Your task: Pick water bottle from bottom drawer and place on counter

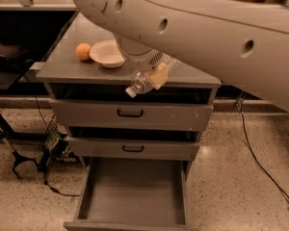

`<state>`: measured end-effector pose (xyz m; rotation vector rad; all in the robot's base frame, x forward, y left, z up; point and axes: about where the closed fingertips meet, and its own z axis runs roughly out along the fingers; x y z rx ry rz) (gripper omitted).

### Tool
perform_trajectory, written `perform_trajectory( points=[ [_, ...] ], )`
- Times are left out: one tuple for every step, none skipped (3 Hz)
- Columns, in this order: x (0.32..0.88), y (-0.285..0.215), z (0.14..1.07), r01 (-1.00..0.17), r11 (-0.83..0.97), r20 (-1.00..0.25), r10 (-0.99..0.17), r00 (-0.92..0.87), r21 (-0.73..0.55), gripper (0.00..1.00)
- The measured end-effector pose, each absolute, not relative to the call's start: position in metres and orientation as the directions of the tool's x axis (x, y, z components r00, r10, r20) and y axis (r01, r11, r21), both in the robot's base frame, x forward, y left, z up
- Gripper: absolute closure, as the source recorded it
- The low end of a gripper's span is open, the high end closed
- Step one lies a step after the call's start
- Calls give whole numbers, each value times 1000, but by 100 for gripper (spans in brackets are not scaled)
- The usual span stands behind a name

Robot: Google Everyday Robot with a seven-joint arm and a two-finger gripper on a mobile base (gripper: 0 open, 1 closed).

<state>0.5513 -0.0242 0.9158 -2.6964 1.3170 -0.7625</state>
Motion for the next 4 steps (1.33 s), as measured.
perform_trajectory(
  points=[
    [605,0,915,-713,-645,423,-747,512,-275,100],
    [661,20,901,-716,-635,436,-754,492,-291,100],
    [705,31,883,-732,-617,449,-763,465,-289,100],
    [723,21,876,-758,-578,449,-788,421,-303,100]
  ],
)
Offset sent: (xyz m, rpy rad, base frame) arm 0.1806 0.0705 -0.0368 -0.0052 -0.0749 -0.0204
